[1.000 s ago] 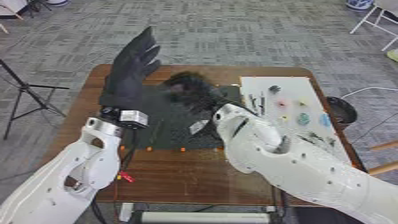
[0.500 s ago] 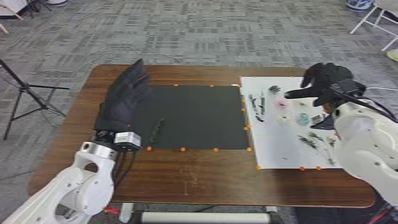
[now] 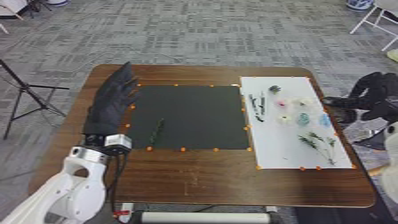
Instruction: Arrange flowers
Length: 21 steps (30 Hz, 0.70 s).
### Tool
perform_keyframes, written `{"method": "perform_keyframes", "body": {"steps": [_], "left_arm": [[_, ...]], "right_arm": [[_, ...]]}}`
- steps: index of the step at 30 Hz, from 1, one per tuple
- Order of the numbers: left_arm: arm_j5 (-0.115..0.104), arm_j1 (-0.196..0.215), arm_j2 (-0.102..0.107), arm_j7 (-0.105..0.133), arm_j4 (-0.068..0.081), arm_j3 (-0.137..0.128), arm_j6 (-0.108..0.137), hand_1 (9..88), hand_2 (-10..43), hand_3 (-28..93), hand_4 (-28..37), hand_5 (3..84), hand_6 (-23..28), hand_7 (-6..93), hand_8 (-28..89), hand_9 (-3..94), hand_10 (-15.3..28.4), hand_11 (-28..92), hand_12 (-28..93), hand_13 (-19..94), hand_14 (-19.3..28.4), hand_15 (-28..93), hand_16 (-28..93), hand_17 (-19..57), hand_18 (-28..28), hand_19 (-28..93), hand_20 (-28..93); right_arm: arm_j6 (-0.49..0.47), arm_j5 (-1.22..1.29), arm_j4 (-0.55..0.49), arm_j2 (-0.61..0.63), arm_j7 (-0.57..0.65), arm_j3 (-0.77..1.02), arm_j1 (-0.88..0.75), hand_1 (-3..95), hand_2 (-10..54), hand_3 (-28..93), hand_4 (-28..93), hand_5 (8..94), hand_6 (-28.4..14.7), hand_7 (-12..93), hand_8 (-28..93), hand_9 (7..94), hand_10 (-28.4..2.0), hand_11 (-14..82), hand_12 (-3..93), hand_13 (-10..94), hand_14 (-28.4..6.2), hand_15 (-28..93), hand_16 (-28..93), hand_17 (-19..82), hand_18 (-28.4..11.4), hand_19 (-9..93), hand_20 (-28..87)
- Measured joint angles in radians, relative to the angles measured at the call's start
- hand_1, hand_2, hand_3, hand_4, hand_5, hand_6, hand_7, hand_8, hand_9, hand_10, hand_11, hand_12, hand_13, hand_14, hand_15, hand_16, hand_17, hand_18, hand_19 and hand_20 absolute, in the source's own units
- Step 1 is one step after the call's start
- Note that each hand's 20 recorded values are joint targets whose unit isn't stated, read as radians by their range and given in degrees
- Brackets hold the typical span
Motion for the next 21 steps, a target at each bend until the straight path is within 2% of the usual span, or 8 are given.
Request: {"method": "perform_keyframes", "body": {"steps": [4, 7, 14, 21], "left_arm": [[0.0, 0.021, 0.0, 0.003, -0.002, -0.005, 0.01, 27.2, -5.8, 65, -24.7, 23.4, 1.1, 15.2, -7, 15.7, 8.8, 13, 22, 12, 11.3, 15, 10, -13.9, 18.3, 33, 13], [-0.001, 0.026, 0.0, 0.005, -0.002, -0.005, 0.014, 27.2, -5.8, 65, -24.7, 23.4, 1.1, 15.2, -7, 15.7, 8.9, 13, 22, 12, 11.4, 15, 10, -13.9, 18.3, 33, 13], [-0.002, 0.032, 0.001, 0.01, -0.002, -0.006, 0.016, 27.2, -5.8, 65, -24.7, 23.4, 1.0, 15.2, -7, 15.7, 8.8, 13, 22, 12, 11.4, 15, 10, -14.0, 18.3, 33, 13], [-0.002, 0.032, 0.001, 0.016, -0.002, -0.006, 0.016, 27.2, -5.6, 65, -24.7, 23.3, 1.0, 15.1, -7, 15.7, 8.8, 13, 22, 12, 11.4, 15, 10, -13.9, 18.3, 33, 13]], "right_arm": [[-0.018, 0.009, 0.001, -0.006, 0.014, 0.127, -0.172, 49.3, -8.7, -13, -6, 62.7, -1.3, 39, -12, 65.6, -13.2, 59.6, 43.3, 68, -8.5, 87, 28, 24, -18.7, 64, 34], [-0.031, 0.012, 0.013, -0.008, 0.029, 0.112, -0.229, 47.4, -8.6, -7, -7, 62.7, -1.3, 39, -13, 65.7, -13.3, 59.5, 43.3, 68, -8.4, 87, 28, 24, -18.9, 65, 33], [-0.034, 0.02, 0.043, -0.018, 0.04, -0.006, -0.238, 45.5, -8.6, 1, -10, 62.7, -1.3, 38, -12, 65.8, -13.4, 59.5, 42.9, 68, -8.6, 87, 28, 24, -18.9, 65, 33], [-0.032, 0.019, 0.072, -0.013, 0.04, -0.088, -0.151, 45.3, -9.1, 12, -15, 62.6, -1.4, 38, -12, 65.8, -13.6, 59.1, 42.8, 68, -8.6, 87, 28, 24, -18.9, 66, 32]]}}
